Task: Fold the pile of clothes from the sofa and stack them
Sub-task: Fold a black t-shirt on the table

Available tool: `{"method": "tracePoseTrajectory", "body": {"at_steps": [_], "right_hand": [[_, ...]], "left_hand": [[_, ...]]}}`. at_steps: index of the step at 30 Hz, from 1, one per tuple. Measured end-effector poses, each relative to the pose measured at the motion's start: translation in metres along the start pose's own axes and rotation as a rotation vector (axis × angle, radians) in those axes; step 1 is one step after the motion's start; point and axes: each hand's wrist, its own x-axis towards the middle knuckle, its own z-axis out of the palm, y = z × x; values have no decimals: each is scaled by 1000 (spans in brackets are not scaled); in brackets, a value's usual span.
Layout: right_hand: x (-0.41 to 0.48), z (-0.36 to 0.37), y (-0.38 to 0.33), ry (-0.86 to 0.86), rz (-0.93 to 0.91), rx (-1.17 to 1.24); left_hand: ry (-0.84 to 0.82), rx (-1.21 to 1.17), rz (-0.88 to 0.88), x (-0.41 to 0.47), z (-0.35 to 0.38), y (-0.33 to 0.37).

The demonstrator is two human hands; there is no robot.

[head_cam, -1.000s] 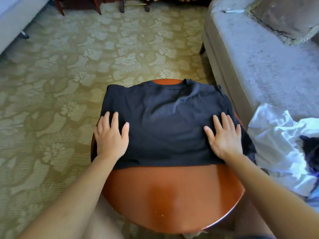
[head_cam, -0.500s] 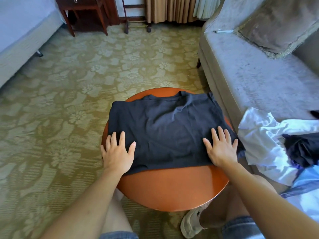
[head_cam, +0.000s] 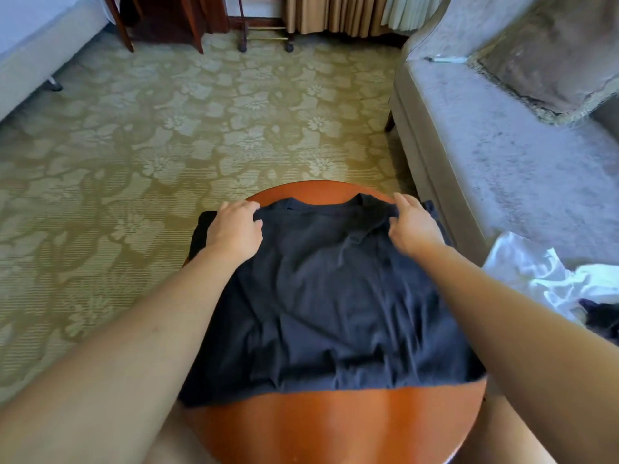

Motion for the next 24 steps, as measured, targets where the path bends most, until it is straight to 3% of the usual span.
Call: {"method": "tracePoseTrajectory", "body": {"at_steps": [4,14,24], "right_hand": [[31,12,12,-79,-35,-31],[30,12,17,235,50,13],[43,1,18,190,160,-27]], "left_hand": [[-106,63,23,22,12,-10],[181,-63,9,13,17,-10],[151,15,-64,23,13,-10]]}}
